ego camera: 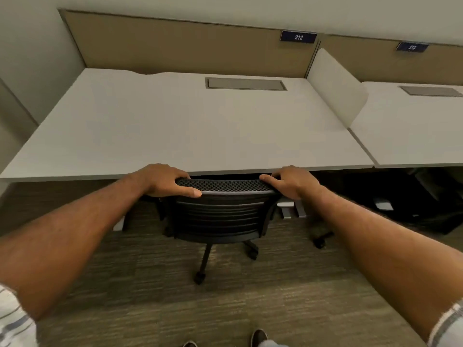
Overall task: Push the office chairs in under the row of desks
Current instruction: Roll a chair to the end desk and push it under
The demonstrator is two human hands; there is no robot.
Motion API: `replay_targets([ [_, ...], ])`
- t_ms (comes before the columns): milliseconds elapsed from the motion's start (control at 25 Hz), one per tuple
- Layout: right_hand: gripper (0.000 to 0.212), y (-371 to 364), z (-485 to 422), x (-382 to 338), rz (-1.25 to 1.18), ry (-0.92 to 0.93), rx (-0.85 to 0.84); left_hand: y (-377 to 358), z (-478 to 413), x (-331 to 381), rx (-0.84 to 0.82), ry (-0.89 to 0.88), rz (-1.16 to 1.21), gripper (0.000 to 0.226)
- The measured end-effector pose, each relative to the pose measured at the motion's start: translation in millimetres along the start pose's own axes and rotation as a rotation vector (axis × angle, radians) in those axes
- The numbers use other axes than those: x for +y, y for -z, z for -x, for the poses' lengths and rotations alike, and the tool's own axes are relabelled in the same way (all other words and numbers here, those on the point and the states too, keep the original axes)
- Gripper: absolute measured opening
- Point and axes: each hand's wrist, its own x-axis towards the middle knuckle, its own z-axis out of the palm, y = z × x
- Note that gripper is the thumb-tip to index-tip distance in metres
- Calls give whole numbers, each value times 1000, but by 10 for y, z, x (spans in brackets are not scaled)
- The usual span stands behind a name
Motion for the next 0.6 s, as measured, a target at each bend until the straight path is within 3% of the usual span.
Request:
replay_targets([
  [600, 68, 220, -736, 574, 62, 80, 29, 168, -563, 265, 93, 109, 61, 110],
])
